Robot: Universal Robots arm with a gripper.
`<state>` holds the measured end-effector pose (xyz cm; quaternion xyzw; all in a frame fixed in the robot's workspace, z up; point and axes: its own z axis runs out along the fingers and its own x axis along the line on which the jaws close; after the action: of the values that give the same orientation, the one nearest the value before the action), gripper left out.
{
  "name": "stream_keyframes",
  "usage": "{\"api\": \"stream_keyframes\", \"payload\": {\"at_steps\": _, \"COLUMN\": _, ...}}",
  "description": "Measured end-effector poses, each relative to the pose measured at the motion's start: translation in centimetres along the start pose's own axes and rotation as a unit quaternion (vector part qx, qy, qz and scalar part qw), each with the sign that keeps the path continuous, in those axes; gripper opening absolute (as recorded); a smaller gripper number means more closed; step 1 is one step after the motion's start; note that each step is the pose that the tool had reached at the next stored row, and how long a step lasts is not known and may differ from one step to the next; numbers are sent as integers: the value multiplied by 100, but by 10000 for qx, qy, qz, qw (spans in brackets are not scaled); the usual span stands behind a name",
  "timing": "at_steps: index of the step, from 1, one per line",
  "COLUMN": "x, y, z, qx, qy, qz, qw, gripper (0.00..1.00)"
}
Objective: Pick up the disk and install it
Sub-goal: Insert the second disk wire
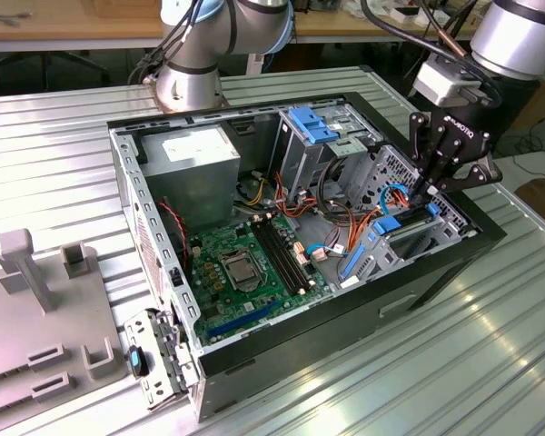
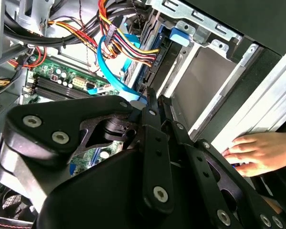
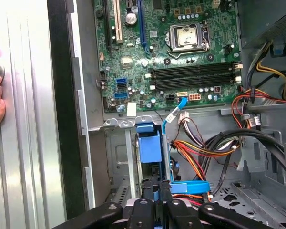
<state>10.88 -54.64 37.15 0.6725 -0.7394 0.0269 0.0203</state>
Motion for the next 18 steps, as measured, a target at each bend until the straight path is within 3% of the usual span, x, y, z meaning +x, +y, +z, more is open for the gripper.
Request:
{"api": "stream_keyframes", "payload": {"at_steps": 3, "x": 9, "y": 21, "z": 3, "qx": 122, "qy": -40, "qz": -8, "qw": 9999, "gripper": 16}}
{"api": "stream_keyframes", "payload": {"at_steps": 5, "x": 11, "y": 28, "z": 5, "qx": 158, "qy": -47, "qz": -24, "qw": 9999, "gripper": 16}}
{"api": "stream_keyframes", "payload": {"at_steps": 7, "x": 11, "y": 38, "z": 7, "qx": 271, "qy": -61, "qz": -47, "qw": 9996, "gripper": 16}}
{"api": "stream_keyframes", "payload": {"at_steps": 10, "x": 12, "y": 49, "z": 9, "qx": 376, "qy": -78, "qz": -79, "qw": 9992, "gripper": 16}}
{"api": "stream_keyframes", "payload": {"at_steps": 18, "x": 13, "y": 77, "z": 48, "qx": 410, "qy": -108, "qz": -432, "qw": 9982, "gripper": 16}}
